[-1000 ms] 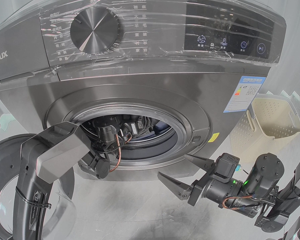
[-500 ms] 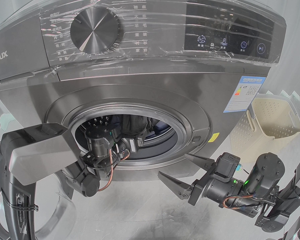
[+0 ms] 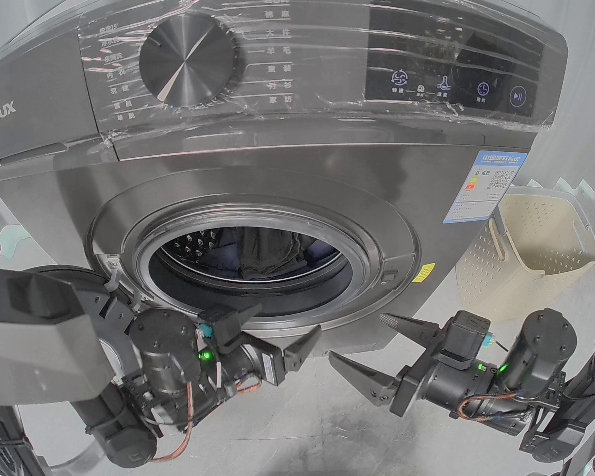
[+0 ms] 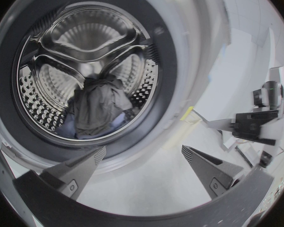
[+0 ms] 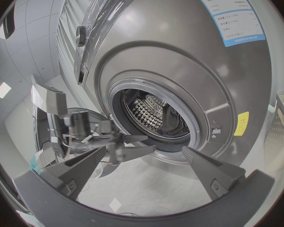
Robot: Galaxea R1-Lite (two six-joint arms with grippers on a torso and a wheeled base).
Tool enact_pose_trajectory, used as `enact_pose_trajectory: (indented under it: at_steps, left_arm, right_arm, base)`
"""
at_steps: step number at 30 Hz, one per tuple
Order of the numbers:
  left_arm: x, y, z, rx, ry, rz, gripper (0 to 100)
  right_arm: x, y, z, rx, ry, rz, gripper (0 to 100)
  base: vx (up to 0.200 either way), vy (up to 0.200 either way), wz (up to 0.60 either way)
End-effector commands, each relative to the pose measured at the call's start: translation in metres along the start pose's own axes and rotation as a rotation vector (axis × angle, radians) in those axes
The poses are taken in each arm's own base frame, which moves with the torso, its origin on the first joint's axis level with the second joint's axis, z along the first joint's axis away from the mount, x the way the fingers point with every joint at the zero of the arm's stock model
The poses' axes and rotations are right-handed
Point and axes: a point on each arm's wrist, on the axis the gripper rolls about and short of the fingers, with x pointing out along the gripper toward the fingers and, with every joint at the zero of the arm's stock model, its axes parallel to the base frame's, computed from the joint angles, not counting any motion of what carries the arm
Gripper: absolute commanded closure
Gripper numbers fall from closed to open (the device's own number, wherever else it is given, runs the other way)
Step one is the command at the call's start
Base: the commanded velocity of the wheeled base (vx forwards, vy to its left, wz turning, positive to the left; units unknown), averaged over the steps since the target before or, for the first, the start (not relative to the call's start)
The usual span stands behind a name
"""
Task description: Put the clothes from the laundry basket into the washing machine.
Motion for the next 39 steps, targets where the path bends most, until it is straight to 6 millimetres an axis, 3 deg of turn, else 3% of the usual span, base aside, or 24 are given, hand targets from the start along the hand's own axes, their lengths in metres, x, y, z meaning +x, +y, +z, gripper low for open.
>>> enact_pose_trajectory:
  at_steps: [1, 7, 8, 15, 22, 26, 27, 34, 39]
  left_arm:
    - [-0.056, -0.034, 0.017, -0.03, -0.018, -0.149, 0]
    - [-0.09, -0.037, 0.023, -0.025, -0.027, -0.182, 0]
    - [-0.102, -0.035, 0.027, -0.025, -0.046, -0.166, 0]
    - [-0.139, -0.024, 0.041, -0.034, -0.14, -0.083, 0]
    - [-0.16, -0.01, 0.06, -0.014, -0.268, 0.01, 0]
    - [-0.169, -0.003, 0.065, 0.015, -0.291, 0.056, 0]
    - [-0.176, 0.0, 0.068, 0.021, -0.306, 0.074, 0]
    - [-0.217, 0.015, 0.068, 0.057, -0.308, 0.171, 0]
    - [-0.239, 0.02, 0.062, 0.067, -0.294, 0.196, 0]
  right_arm:
    - [-0.032, -0.001, 0.007, -0.012, -0.007, -0.004, 0]
    - [-0.06, -0.003, 0.01, -0.004, -0.011, -0.016, 0]
    - [-0.072, -0.007, 0.013, -0.007, -0.027, -0.038, 0]
    - [-0.101, -0.028, 0.034, -0.076, -0.125, -0.191, 0]
    - [-0.135, -0.033, 0.032, -0.105, -0.034, -0.288, 0]
    - [-0.158, -0.031, 0.034, -0.114, -0.056, -0.328, 0]
    - [-0.172, -0.029, 0.035, -0.118, -0.082, -0.346, 0]
    - [-0.223, -0.021, 0.017, -0.121, -0.102, -0.504, 0]
    - [-0.245, -0.013, 0.003, -0.176, -0.108, -0.596, 0]
  base:
    - [0.0, 0.0, 0.0]
    - [0.0, 0.0, 0.0]
    - [0.0, 0.0, 0.0]
    - [0.0, 0.0, 0.0]
    - [-0.114, 0.0, 0.0]
    - [-0.2, 0.0, 0.0]
    - [-0.2, 0.0, 0.0]
    - [-0.2, 0.0, 0.0]
    - [-0.2, 0.0, 0.0]
